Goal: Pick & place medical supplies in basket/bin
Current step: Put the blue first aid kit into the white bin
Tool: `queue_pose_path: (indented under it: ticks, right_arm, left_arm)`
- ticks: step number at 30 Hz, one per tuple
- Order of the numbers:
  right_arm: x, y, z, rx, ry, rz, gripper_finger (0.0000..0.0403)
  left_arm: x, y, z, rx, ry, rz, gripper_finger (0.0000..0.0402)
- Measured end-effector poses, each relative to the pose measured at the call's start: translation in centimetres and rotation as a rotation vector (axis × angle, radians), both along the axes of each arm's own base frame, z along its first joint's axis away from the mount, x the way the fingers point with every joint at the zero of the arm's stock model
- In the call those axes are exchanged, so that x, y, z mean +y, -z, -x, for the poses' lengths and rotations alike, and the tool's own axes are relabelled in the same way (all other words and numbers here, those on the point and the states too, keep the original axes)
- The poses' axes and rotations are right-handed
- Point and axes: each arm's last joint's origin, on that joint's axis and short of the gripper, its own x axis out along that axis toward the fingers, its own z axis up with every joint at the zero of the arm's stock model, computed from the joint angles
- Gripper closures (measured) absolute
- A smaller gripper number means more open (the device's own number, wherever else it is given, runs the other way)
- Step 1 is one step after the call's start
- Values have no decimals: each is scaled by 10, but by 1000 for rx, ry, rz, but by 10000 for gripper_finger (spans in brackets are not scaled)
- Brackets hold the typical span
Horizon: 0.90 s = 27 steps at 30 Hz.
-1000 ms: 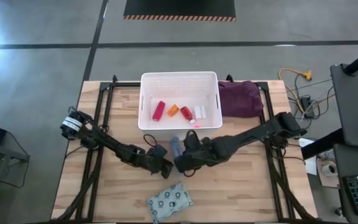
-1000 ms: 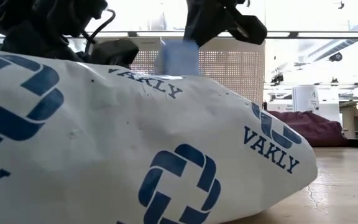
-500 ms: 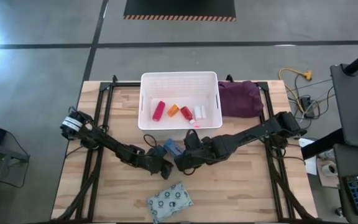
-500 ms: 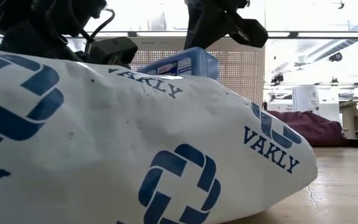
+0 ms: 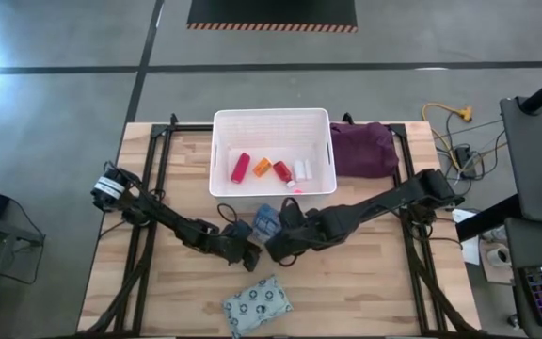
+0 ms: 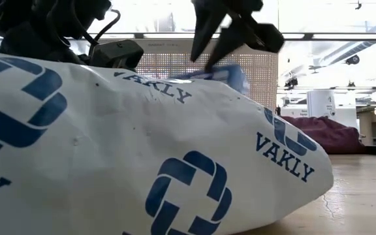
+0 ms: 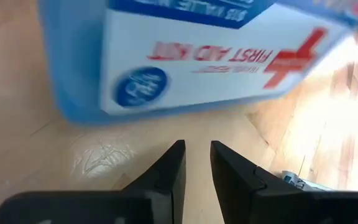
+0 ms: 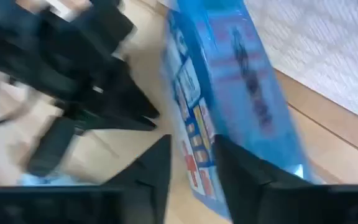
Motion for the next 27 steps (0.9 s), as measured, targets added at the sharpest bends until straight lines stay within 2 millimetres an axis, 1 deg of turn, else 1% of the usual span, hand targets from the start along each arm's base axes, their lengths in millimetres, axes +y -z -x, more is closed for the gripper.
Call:
queue_pose_path:
  ticks: [3,5,8,11,16,18,20,23,25,27]
  right_arm:
    - [-4,10,3,32,28,10,235]
    - [-5,13,5,44,38,30,205]
    - [-5,13,7,64,12,59,172]
    - [-4,5,13,60,14,103,152]
    - [-3,-12,33,79,32,126,142]
    - [1,-15,43,106,38,125,144]
    - [6,-15,55,116,49,85,147]
    - [15,-3,74,105,76,-3,149]
    - [20,10,88,61,125,-54,149]
    - [22,23,100,-33,187,-105,149]
  left_arm:
    - [0,0,0,0,1,1,343]
    - [0,0,0,1,5,3,343]
    - [0,0,0,4,4,1,343]
    - [0,0,0,4,2,1,343]
    - [0,1,1,12,1,-5,343]
    - [0,1,1,16,1,-8,343]
    - [1,2,2,21,1,-12,343]
    - [1,2,2,29,0,-18,343]
    - [1,3,2,32,-2,-20,343]
    - [1,3,2,32,-2,-20,343]
